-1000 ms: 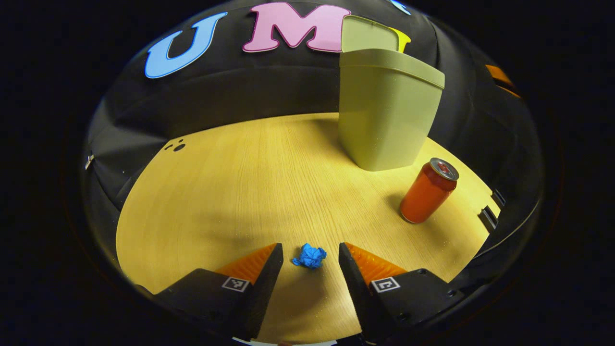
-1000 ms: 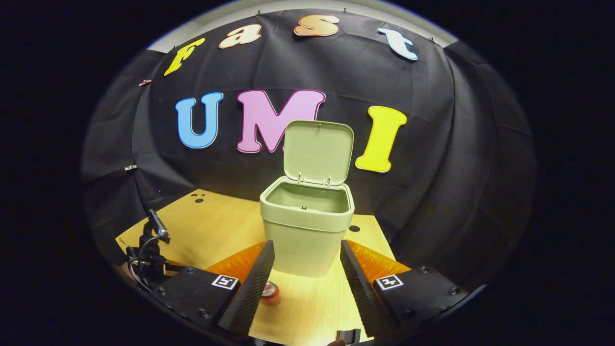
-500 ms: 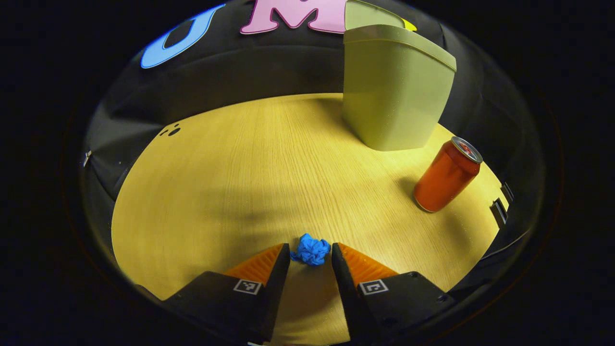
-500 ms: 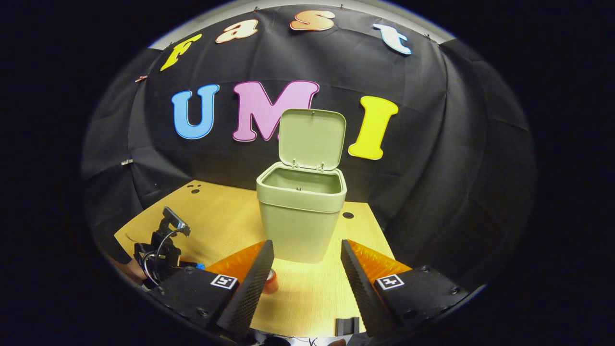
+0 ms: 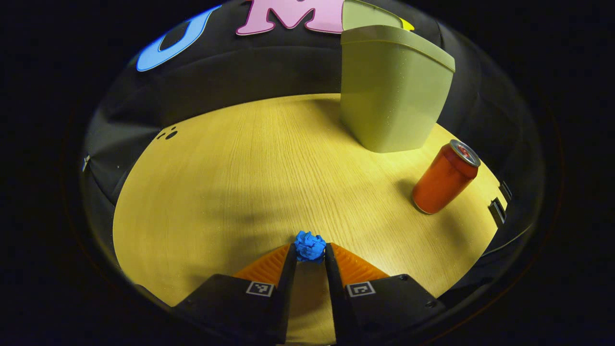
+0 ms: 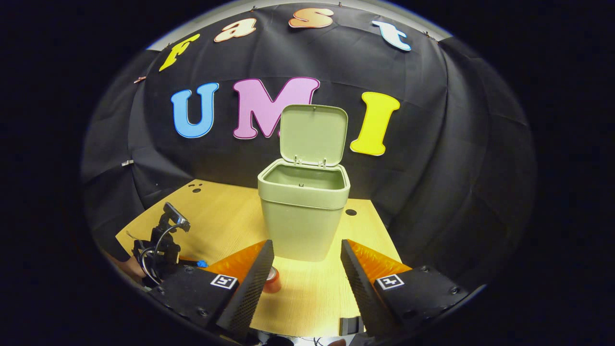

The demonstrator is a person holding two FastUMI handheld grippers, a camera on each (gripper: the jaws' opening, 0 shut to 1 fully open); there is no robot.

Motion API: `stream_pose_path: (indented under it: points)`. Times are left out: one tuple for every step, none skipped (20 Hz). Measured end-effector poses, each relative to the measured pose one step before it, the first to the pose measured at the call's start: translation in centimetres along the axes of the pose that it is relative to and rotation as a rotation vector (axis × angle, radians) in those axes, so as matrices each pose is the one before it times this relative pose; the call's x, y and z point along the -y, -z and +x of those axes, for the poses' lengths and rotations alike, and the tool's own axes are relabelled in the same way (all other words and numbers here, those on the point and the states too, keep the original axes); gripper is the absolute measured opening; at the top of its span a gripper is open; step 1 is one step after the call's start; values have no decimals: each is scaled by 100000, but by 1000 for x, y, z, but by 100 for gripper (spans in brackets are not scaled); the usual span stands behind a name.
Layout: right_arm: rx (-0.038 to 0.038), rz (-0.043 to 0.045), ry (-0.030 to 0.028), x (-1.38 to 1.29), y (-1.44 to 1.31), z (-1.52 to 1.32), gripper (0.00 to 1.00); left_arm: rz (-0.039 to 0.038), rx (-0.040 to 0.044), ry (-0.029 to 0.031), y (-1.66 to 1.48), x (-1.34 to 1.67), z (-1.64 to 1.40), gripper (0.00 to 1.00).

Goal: Press the lid of the desktop garbage bin to open it, pick up the crumpled paper on the desktop and throw it into the bin, then pick up the pop can on the desktop and drop it into the bin, and finally close the garbage bin lid.

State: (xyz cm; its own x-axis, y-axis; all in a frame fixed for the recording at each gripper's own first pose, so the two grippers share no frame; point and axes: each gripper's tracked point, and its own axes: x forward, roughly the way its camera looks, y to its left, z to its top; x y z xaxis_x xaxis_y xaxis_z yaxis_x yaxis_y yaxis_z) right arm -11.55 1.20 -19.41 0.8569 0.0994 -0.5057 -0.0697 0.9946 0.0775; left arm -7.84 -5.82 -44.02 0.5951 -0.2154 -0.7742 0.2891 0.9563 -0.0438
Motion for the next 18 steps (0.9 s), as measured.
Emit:
stream_pose_path:
  points:
    - [-1, -189, -672, -191, 3, 209, 89, -184, 2103, 152, -823, -3, -615, 43]
    - [-9, -338, -868, -316, 79, 214, 89, -737, 2854, 541, -1170, -24, -657, 43]
    - [73, -59, -331, -101, 35, 84, 89, -494, 1857, 630, -775, 61, -438, 43]
    - [51, 111, -347, -117, 30, 62, 89, -417, 1820, 520, -839, -22, -437, 43]
    - [-160, 239, -566, -110, 123, 83, 89, -427, 2030, 267, -1024, -19, -472, 39]
    - [-144, 47, -203, -63, 215, 43, 89, -417, 2613, 126, -1179, -27, -535, 39]
    - [-170, 123, -238, -89, 150, 42, 89, -428, 2602, 177, -1086, -36, -431, 43]
    - [-312, 274, -245, -102, 270, 50, 89, -717, 4519, -71, -2170, -124, -974, 43]
    - [-44, 500, -68, -13, 172, 29, 89, -502, 2936, -314, -1348, -73, -338, 39]
    - [-114, 526, -144, -83, 107, 12, 89, -646, 2992, 221, -1441, 5, -353, 43]
    - [135, 481, 80, -2, 31, 55, 89, -762, 2820, 835, -1403, 285, -503, 39]
    - [175, 409, 215, 75, 4, -10, 89, -670, 2802, 1020, -1452, 265, -248, 39]
    - [105, 329, 326, 83, 6, 46, 89, -206, 2688, 993, -1527, 219, -298, 39]
    - [29, 320, 294, 77, 135, 11, 89, 238, 2664, 500, -1490, 111, -176, 39]
    - [108, 306, 433, 149, 26, 30, 89, 512, 2872, 439, -1655, 210, -114, 39]
    - [-22, 493, 125, 61, 77, -38, 89, 501, 2846, 652, -1744, 279, 0, 39]
    - [42, 447, 370, 167, 26, -18, 89, 466, 2626, 884, -1674, 467, 86, 39]
    - [78, 331, 409, 118, 124, -50, 89, 391, 2010, 919, -1524, 326, 162, 39]
